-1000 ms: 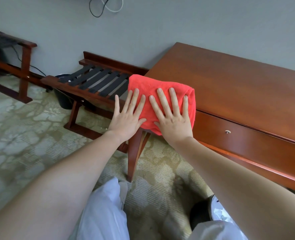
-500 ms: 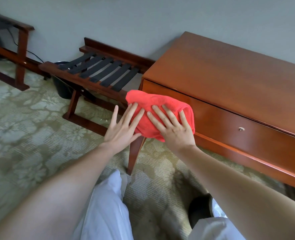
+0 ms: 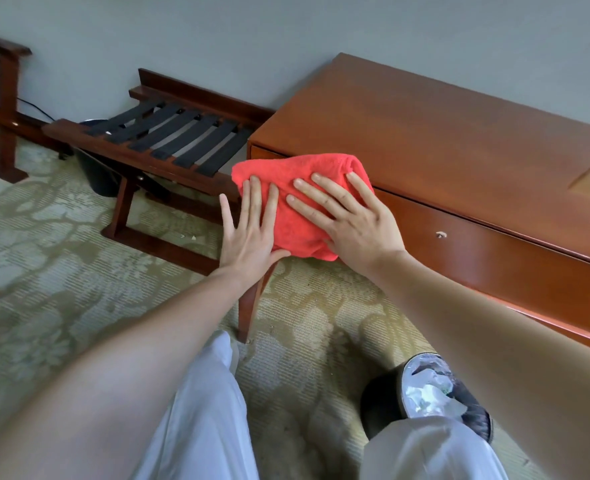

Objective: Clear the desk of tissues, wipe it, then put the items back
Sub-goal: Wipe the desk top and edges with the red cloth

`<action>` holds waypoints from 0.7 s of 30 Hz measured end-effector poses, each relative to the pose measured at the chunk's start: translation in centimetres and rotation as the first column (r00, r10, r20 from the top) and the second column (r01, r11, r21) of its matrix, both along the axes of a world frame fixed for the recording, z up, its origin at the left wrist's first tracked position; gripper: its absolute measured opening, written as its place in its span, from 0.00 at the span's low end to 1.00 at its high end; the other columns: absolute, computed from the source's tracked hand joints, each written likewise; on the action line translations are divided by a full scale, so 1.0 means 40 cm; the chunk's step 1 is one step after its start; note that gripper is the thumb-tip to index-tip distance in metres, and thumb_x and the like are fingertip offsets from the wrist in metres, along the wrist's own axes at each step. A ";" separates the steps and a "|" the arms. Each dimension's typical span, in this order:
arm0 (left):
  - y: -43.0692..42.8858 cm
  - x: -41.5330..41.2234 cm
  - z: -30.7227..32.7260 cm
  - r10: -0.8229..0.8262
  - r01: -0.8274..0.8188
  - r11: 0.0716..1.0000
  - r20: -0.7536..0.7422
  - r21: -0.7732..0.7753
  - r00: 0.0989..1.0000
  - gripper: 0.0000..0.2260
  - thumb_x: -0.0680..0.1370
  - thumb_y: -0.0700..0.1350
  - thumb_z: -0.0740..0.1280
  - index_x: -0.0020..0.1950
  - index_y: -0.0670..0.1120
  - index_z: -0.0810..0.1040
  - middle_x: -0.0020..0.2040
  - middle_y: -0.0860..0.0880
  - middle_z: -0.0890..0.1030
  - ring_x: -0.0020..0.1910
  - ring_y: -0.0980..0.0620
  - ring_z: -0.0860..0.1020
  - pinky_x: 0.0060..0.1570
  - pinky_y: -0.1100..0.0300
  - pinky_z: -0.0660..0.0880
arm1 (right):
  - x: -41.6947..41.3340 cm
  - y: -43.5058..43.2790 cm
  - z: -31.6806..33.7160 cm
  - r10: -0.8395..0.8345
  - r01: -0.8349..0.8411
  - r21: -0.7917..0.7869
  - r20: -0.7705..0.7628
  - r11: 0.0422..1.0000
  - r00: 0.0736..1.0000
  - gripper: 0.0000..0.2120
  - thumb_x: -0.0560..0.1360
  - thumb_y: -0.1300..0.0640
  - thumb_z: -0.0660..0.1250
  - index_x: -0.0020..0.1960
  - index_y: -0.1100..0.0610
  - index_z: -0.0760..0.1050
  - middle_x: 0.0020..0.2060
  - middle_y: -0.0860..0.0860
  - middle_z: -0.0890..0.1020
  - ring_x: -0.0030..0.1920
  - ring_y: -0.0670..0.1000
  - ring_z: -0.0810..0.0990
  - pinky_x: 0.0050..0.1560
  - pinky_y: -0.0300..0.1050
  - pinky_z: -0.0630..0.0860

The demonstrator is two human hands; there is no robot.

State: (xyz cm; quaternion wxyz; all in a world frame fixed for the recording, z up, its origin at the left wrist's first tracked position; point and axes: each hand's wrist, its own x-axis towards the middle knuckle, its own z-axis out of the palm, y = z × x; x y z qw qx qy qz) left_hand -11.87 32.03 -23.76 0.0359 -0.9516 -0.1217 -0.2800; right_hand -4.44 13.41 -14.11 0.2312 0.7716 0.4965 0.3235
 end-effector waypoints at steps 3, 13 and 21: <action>-0.057 0.016 0.001 -0.004 0.004 1.000 0.009 -0.013 1.000 0.59 0.69 0.69 0.67 0.76 0.39 0.30 0.78 0.31 0.50 0.79 0.36 0.49 0.72 0.31 0.47 | 0.001 -0.052 0.006 -0.010 0.010 0.012 0.003 1.000 1.000 0.36 0.80 0.46 0.57 0.79 0.44 0.38 0.79 0.45 0.40 0.79 0.48 0.41 0.77 0.54 0.40; -0.315 0.077 -0.021 -0.156 0.158 0.987 0.047 -0.041 0.987 0.60 0.70 0.64 0.72 0.76 0.41 0.29 0.77 0.33 0.48 0.78 0.36 0.50 0.71 0.30 0.46 | 0.009 -0.330 -0.008 -0.114 0.112 0.035 0.054 0.993 0.992 0.41 0.76 0.50 0.66 0.80 0.43 0.44 0.79 0.45 0.46 0.78 0.49 0.50 0.77 0.56 0.49; -0.502 0.102 0.004 -0.251 0.251 0.966 0.006 -0.056 0.968 0.57 0.71 0.55 0.73 0.76 0.43 0.28 0.78 0.36 0.44 0.79 0.37 0.45 0.71 0.34 0.35 | 0.000 -0.528 -0.008 -0.242 0.241 0.055 0.019 0.969 0.970 0.44 0.73 0.54 0.71 0.79 0.42 0.47 0.79 0.45 0.51 0.77 0.50 0.54 0.76 0.57 0.49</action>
